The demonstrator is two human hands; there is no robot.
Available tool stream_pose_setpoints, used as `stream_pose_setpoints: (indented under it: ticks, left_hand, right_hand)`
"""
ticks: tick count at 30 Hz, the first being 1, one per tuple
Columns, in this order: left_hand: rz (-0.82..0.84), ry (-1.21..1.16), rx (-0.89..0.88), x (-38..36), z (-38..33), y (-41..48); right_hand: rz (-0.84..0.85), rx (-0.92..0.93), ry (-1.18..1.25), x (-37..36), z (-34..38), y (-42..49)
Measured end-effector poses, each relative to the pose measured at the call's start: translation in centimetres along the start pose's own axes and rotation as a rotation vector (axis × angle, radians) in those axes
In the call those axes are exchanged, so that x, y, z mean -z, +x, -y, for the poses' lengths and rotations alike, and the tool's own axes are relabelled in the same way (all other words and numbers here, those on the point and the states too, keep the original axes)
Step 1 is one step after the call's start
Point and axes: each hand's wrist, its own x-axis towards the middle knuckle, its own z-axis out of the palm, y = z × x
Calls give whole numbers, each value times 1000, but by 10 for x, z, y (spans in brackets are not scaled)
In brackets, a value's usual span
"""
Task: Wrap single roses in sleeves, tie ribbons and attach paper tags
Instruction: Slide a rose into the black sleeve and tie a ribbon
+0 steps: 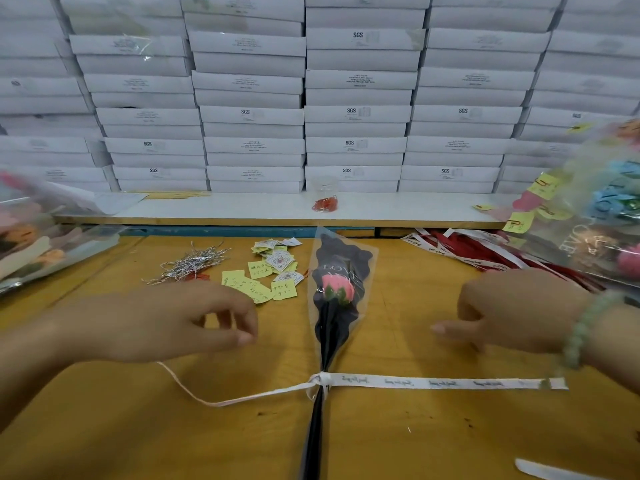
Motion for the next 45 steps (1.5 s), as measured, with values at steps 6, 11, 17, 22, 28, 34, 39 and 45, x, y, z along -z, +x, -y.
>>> stream_pose_setpoints:
  ticks: [6, 11, 17, 22, 28, 34, 39, 45]
  left_hand:
    - [168, -57, -91, -28, -23, 9]
    - [100, 5, -92, -44, -22, 16]
    - [151, -186, -59, -28, -16, 13]
    - [126, -702, -168, -19, -13, 12]
    - [127, -1153, -361, -47, -26, 20]
    - [-3, -1247, -405, -59, -30, 23]
    - [-120, -1252, -292, -66, -31, 27]
    - [-171, -1205, -162, -82, -34, 35]
  right_hand:
    - [-418, 399, 261, -14, 58, -1]
    - [-371, 563, 475, -38, 80, -1]
    - [-317, 586, 755, -45, 76, 9]
    - [-282, 596, 818, -47, 74, 12]
    - [-278, 588, 786, -45, 75, 10]
    - [-275, 581, 761, -44, 76, 9]
    - [-278, 575, 756, -45, 76, 10]
    - [-264, 589, 892, -44, 74, 10]
